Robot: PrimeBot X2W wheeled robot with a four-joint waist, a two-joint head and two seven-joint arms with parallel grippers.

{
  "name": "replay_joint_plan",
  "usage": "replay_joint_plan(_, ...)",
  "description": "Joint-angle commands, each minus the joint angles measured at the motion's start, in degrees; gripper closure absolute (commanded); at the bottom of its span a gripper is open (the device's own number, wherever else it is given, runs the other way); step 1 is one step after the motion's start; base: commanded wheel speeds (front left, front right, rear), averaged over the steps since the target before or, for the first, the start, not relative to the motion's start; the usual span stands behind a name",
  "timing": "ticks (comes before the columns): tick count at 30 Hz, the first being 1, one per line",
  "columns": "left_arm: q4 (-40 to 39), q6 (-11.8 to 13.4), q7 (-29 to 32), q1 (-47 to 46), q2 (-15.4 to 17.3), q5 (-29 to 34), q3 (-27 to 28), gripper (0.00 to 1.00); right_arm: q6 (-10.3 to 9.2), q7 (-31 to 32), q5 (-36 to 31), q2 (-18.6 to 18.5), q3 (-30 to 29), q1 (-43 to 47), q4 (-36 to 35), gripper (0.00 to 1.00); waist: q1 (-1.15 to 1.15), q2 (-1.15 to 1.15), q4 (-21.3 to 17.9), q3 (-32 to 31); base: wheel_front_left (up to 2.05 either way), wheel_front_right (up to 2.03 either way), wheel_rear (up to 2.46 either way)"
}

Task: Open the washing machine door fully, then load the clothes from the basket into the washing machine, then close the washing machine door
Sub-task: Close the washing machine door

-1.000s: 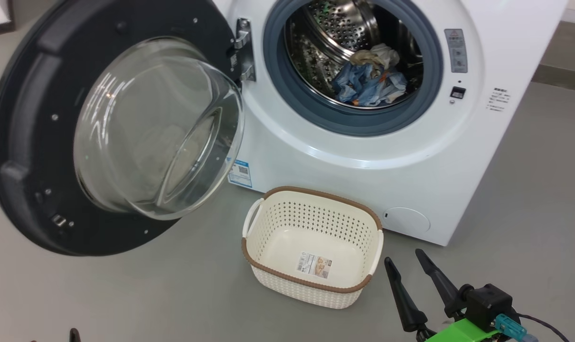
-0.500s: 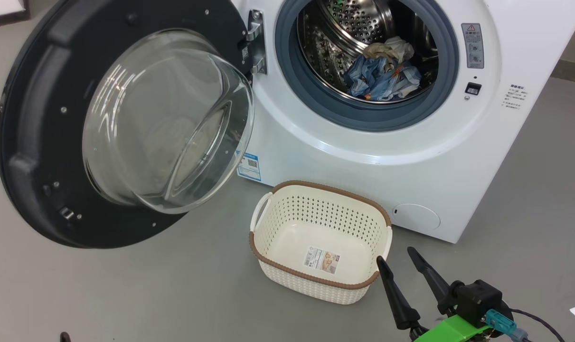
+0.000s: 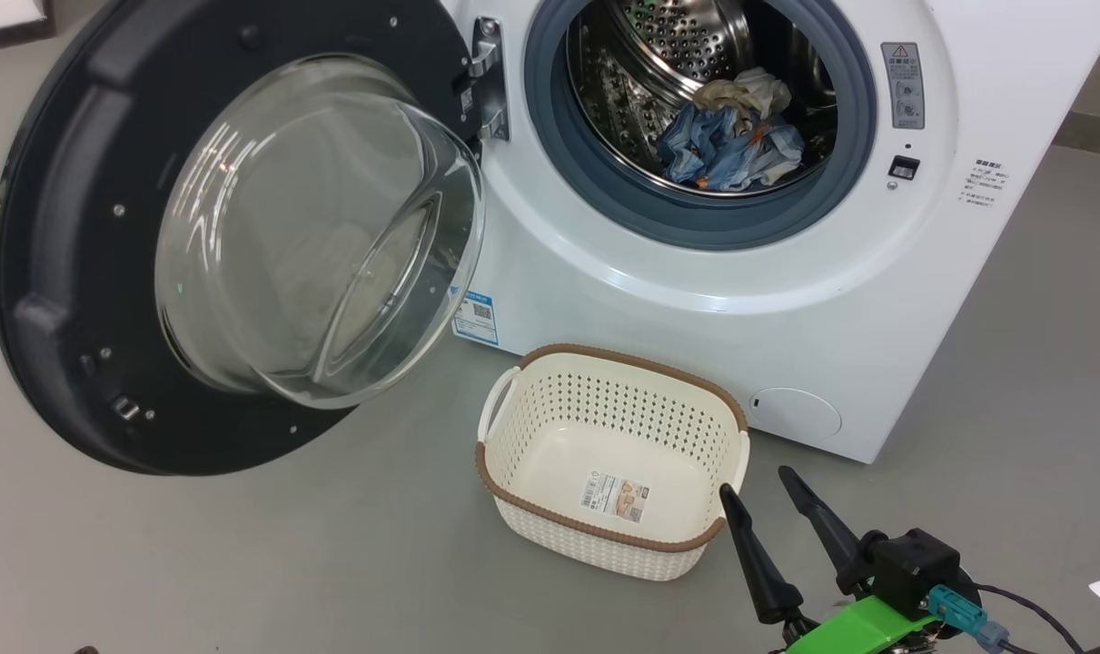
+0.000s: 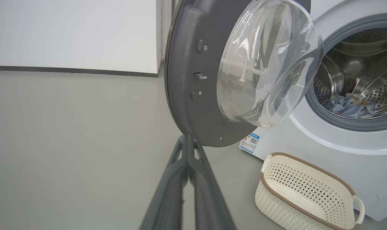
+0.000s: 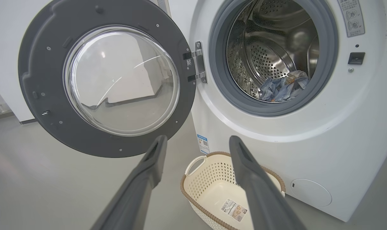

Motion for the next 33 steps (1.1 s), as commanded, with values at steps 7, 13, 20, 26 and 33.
replay_joint_plan(7, -1.0, -2.1, -0.3, -2.5, 0.3, -3.5, 4.1, 1.00, 0.09, -0.3, 0.0, 0.1, 0.9, -1.5, -1.4, 0.00, 0.00, 0.00, -0.2, 0.1, 0.00, 0.00, 0.00)
replay_joint_plan(13, 0.4, -5.0, -0.3, -6.6, 0.5, -7.0, 8.5, 1.00, 0.09, -0.3, 0.3, 0.1, 0.7, -1.4, -1.5, 0.00, 0.00, 0.00, -0.2, 0.3, 0.00, 0.00, 0.00)
replay_joint_plan(20, 4.4, -6.9, -0.2, -14.0, 5.1, -16.1, 12.3, 1.00, 0.09, -0.3, 0.8, 0.1, 0.6, -1.3, -1.7, 0.00, 0.00, 0.00, -0.3, 0.4, 0.00, 0.00, 0.00)
replay_joint_plan(26, 7.9, -7.1, 2.4, -22.0, 11.7, -24.6, 14.1, 1.00, 0.09, -0.3, 1.4, 0.1, 0.5, -0.9, -1.9, 0.00, 0.00, 0.00, -0.5, 0.9, 0.00, 0.00, 0.00)
replay_joint_plan(33, 14.2, -7.2, 7.6, -31.1, 18.0, -35.0, 15.6, 1.00, 0.09, -0.3, 1.2, 0.1, 0.5, -0.7, -2.1, 0.00, 0.00, 0.00, -1.9, 2.0, 0.00, 0.00, 0.00)
